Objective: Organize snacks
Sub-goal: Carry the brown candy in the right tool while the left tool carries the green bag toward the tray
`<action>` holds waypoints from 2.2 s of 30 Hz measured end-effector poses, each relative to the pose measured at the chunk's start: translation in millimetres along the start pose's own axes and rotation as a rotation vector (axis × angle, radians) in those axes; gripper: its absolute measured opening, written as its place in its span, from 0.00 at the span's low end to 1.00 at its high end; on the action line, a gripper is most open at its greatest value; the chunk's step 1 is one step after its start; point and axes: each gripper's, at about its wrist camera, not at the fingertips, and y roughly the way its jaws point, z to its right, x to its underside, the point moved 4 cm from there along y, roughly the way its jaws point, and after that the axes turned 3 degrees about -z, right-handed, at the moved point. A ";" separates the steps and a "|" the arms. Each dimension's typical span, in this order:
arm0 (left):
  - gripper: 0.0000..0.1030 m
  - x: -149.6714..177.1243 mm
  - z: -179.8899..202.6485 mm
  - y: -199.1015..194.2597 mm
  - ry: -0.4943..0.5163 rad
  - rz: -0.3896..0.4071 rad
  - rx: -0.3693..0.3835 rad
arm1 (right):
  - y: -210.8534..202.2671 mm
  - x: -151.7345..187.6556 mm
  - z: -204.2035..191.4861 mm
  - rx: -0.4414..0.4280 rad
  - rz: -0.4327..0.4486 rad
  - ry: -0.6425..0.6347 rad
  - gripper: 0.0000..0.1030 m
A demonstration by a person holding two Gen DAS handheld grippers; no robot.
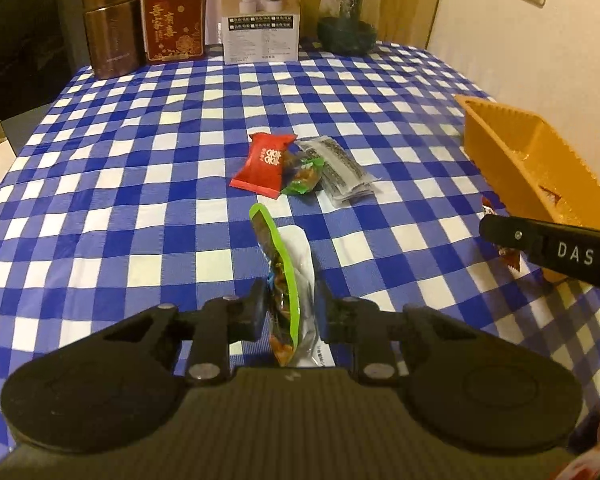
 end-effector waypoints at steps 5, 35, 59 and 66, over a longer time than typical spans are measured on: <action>0.21 0.4 3.3 -20.2 -0.003 0.013 0.006 | -18.8 1.9 -3.3 -0.005 0.014 -0.002 0.24; 0.21 -5.7 48.5 -101.5 -0.014 0.092 0.093 | -105.7 4.4 3.9 -0.011 0.098 -0.003 0.24; 0.21 -21.8 90.8 -111.8 0.042 0.112 0.150 | -131.2 -0.7 50.0 0.045 0.140 0.061 0.24; 0.21 -27.7 114.0 -108.1 0.055 0.105 0.189 | -136.4 -3.7 74.8 0.077 0.146 0.086 0.24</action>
